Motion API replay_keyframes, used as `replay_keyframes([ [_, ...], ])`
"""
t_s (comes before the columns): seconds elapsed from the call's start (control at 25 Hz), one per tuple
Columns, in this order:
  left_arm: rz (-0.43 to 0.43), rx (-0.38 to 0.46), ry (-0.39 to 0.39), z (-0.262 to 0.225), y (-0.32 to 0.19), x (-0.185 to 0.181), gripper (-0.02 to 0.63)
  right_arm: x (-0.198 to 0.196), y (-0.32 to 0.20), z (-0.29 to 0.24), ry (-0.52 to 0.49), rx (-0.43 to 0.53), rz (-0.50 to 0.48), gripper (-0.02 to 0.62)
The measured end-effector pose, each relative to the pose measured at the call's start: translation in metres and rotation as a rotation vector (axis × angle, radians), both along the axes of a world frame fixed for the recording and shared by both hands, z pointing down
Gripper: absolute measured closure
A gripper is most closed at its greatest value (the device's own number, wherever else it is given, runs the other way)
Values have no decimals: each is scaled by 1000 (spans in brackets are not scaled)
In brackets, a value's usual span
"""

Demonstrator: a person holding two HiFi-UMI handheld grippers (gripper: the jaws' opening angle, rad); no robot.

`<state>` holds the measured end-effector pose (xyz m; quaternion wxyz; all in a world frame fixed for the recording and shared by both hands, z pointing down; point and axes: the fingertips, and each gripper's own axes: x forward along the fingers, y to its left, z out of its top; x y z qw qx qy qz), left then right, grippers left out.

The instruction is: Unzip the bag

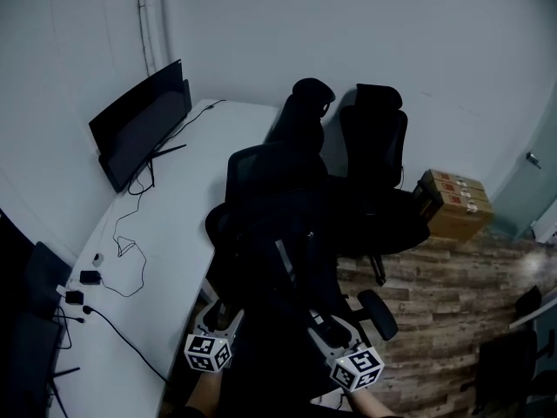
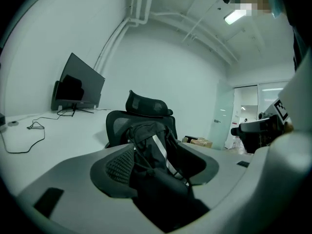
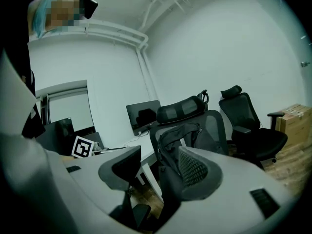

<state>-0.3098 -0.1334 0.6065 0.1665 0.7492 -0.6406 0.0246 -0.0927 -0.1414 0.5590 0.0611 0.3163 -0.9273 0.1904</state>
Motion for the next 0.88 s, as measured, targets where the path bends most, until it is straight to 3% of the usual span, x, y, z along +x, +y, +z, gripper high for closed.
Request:
replay_keyframes([
  [0.32, 63, -43, 17, 39, -67, -38, 317, -44, -23, 12, 22, -14, 30, 374],
  [0.56, 84, -86, 51, 73, -115, -52, 308, -38, -36, 31, 39, -48, 110, 376],
  [0.88, 125, -137, 26, 100, -170, -53, 291, -28, -45, 46, 42, -87, 185, 374],
])
